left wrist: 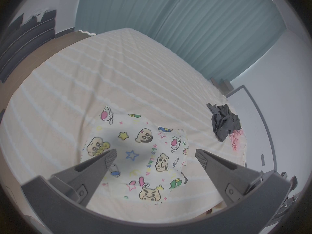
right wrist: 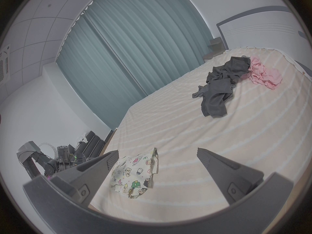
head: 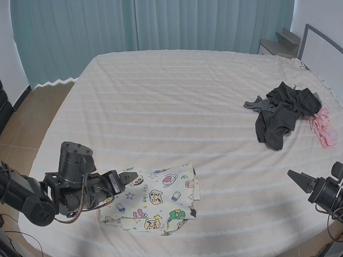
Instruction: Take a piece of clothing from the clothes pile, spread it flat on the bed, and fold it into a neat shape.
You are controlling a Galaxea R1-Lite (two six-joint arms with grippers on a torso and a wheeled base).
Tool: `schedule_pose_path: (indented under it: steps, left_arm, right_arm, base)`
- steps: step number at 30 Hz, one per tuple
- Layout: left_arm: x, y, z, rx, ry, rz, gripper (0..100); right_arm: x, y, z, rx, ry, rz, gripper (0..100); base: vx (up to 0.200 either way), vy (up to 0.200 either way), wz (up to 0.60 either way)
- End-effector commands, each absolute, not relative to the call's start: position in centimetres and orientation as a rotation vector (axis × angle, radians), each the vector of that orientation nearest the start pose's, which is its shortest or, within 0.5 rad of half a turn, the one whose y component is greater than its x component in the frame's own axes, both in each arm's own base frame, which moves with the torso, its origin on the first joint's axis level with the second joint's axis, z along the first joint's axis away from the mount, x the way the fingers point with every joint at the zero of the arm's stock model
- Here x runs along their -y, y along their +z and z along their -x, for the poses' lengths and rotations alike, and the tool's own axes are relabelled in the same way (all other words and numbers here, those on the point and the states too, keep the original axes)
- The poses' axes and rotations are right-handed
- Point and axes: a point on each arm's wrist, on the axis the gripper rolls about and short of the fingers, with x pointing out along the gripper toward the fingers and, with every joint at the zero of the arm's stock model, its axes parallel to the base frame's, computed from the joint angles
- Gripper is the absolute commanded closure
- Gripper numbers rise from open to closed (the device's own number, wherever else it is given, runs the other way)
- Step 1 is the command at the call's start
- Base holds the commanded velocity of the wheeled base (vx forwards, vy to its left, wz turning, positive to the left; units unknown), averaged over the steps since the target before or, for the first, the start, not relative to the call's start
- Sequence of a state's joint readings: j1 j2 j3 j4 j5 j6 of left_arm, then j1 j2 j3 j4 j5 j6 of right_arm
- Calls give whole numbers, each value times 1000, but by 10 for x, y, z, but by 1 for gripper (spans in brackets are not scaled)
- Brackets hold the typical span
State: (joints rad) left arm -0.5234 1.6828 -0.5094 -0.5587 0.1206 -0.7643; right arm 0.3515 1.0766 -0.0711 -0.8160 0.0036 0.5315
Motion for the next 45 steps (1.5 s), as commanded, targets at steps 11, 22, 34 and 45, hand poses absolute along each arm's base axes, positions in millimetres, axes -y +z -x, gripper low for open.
schedule_pose_path:
  steps: [11,22,34,45]
  left_arm:
    - [101,103,-191,-610,-146,674,0]
    - [94,111,-182,-577,-173,725,0]
    - [81,106,-187,-583,-126,742,0]
    - [76,106,-189,-582,-110,753,0]
  right_arm:
    - [-42,125,-111,-365,319,-479,0]
    - [-82,106,-144,-603,454,-443,0]
    - [-130,66,-193,-757,482,-388,0]
    - [-138,13,-223,-789,432,-385,0]
  base:
    - [0,0,0]
    - [0,145,0]
    - [0,200,0]
    - [0,127,0]
